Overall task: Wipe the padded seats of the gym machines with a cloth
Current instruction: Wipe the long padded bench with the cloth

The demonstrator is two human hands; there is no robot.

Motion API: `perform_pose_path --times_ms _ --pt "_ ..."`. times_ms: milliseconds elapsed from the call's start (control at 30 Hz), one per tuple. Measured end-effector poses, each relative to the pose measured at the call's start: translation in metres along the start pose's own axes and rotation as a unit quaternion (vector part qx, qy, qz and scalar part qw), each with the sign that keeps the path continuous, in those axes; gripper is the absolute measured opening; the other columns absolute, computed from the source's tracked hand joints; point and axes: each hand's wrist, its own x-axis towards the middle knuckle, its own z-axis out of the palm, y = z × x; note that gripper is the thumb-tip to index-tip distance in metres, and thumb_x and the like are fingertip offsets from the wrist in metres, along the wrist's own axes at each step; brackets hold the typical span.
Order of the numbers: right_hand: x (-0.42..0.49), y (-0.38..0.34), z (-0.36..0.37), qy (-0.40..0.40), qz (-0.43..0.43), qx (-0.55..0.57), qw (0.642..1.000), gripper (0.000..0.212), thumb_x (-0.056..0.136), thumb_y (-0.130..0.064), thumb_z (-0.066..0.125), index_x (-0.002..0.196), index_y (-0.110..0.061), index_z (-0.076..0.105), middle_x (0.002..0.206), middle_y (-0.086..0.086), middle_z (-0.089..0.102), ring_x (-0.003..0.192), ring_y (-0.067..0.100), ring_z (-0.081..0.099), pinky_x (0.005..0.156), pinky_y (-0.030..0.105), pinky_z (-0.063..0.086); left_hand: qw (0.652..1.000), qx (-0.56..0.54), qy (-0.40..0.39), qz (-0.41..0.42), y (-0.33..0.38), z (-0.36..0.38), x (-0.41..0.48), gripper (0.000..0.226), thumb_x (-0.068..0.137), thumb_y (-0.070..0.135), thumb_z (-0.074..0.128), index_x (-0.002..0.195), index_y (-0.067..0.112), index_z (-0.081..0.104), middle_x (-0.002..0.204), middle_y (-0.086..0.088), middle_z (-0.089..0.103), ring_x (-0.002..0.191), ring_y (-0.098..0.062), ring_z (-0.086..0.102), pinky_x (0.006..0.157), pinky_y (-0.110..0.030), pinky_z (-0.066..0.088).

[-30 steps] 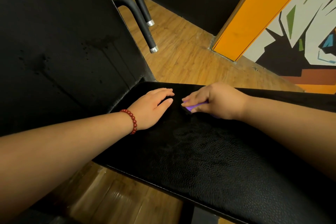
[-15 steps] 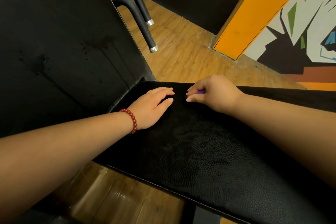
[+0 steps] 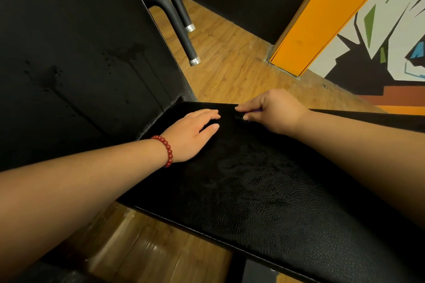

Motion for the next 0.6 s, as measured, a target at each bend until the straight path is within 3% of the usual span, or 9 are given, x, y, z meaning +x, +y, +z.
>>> perform_pose_path --times_ms 133,233,467,600 --pt "-0.025 -0.011 0.005 -0.074 -0.068 0.042 0.994 0.035 0.086 -0.017 0.072 0.120 -0.024 0.068 0.121 -0.008 0.066 0.115 0.001 0.056 0.099 0.006 0.034 1.000 0.013 -0.026 0.004 0.001 0.000 0.001 0.050 0.103 0.041 0.033 0.150 0.026 0.030 0.159 0.013 0.019 0.145 -0.004 0.011 0.115 -0.024 0.011" --pt "-0.031 -0.011 0.009 -0.076 -0.105 0.037 0.991 0.033 0.088 -0.016 0.070 0.119 -0.026 0.068 0.124 -0.008 0.065 0.118 -0.002 0.053 0.106 0.009 0.032 0.998 0.029 -0.057 0.016 0.003 0.000 0.003 0.053 0.104 0.039 0.030 0.154 0.024 0.019 0.161 0.011 0.007 0.145 0.000 -0.001 0.114 -0.019 -0.002" --pt "0.008 0.004 -0.002 0.023 0.020 -0.056 0.998 0.031 0.094 -0.021 0.062 0.125 -0.020 0.066 0.127 -0.003 0.065 0.122 0.011 0.054 0.099 0.016 0.033 0.997 0.039 -0.066 0.009 0.006 -0.002 0.003 0.053 0.104 0.038 0.030 0.154 0.025 0.016 0.161 0.011 0.006 0.146 -0.001 0.000 0.113 -0.017 -0.003" --pt "-0.004 -0.001 -0.002 -0.008 -0.009 -0.038 0.999 0.032 0.088 -0.024 0.069 0.120 -0.023 0.069 0.122 -0.004 0.067 0.116 0.008 0.058 0.093 0.009 0.033 0.997 0.041 -0.063 0.003 0.008 -0.002 0.003 0.053 0.104 0.038 0.030 0.154 0.025 0.017 0.161 0.011 0.007 0.146 -0.001 0.001 0.112 -0.016 -0.003"
